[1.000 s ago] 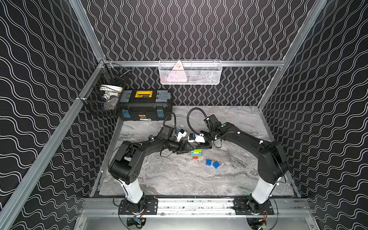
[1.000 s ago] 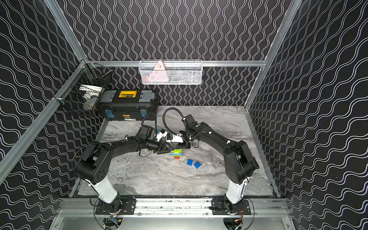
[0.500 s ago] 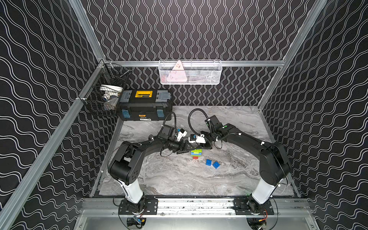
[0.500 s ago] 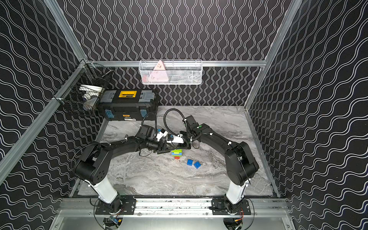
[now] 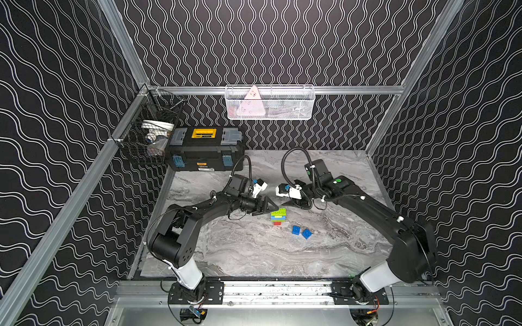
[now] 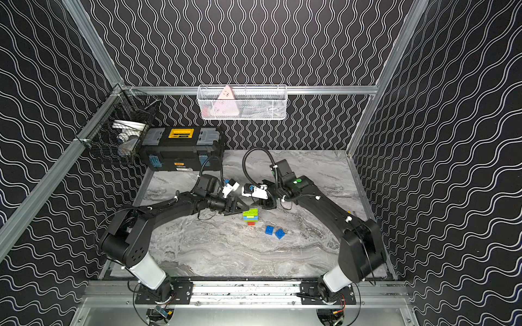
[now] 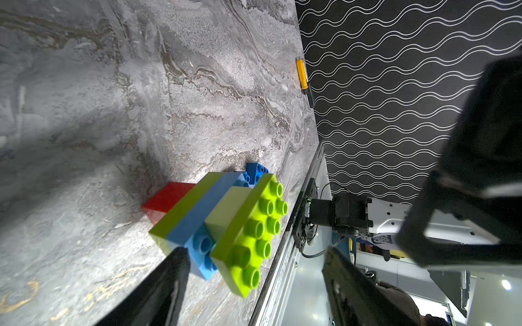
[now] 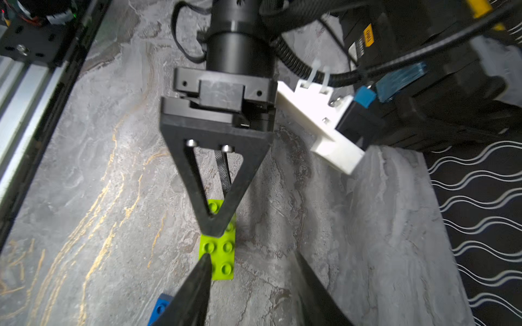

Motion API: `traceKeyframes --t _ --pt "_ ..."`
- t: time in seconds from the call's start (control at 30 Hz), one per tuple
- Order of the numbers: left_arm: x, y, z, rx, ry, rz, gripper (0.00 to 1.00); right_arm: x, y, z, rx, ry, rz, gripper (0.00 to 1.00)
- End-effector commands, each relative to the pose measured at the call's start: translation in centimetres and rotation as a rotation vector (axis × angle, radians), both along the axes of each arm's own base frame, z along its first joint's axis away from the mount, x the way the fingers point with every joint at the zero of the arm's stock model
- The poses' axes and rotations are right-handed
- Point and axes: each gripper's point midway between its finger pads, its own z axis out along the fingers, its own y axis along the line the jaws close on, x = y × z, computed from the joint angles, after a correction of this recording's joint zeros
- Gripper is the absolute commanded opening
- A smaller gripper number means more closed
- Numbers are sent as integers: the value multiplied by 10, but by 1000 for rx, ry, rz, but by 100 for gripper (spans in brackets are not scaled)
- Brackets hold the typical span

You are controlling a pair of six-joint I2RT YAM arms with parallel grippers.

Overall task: Assemble a carrot with lego
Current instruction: Assemble the lego brick with the lego brick, then pick up the lego brick from the center of the board.

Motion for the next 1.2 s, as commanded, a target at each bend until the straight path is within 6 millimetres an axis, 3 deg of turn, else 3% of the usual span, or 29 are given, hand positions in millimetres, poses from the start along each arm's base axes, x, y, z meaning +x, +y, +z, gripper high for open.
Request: traceKeyframes --t 0.0,0.17,0.4,0.6,0.93,1.17 --pt "2 4 3 19 -82 -5 79 -19 -29 -19 15 70 -109 45" --pt "10 10 4 45 -123 8 80 -38 -52 -71 31 127 -269 43" --pt "9 13 4 57 -125 10 80 -32 -42 -119 -34 221 -252 47" --pt "9 14 3 60 -129 13 80 -35 -48 -154 -163 300 -224 47" --pt "10 14 4 56 -129 15 81 -51 -58 -177 -244 385 -211 50" --pt "10 14 3 63 -134 17 81 -45 -58 -172 -243 341 -206 38"
